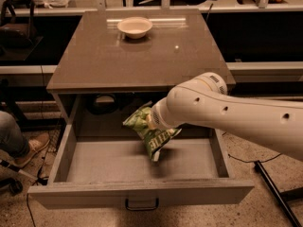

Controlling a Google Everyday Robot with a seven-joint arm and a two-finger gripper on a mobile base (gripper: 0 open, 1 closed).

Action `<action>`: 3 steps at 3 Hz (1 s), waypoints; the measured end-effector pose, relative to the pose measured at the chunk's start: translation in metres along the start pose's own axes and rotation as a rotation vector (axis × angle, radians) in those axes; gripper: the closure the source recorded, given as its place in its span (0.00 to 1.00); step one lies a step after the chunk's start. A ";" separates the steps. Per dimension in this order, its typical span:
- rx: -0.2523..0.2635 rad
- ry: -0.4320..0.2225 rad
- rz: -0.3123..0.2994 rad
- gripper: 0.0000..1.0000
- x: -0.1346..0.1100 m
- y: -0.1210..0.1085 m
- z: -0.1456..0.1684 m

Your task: Place green jalapeno chip bag into top drawer

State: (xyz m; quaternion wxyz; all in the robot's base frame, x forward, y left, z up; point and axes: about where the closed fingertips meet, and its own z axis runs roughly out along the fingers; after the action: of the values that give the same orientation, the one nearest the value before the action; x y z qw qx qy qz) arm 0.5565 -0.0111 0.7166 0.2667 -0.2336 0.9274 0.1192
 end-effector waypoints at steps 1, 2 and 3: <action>-0.090 0.000 -0.007 0.82 -0.015 0.024 0.023; -0.203 -0.002 0.012 0.58 -0.027 0.039 0.041; -0.279 0.000 0.027 0.36 -0.033 0.044 0.054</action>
Offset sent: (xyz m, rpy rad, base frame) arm 0.0323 0.0811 -0.0225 0.2795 0.1349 0.1601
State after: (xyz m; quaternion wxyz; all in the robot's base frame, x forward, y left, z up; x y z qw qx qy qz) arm 0.5827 0.0577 0.6944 0.2298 -0.2558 0.9050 0.2506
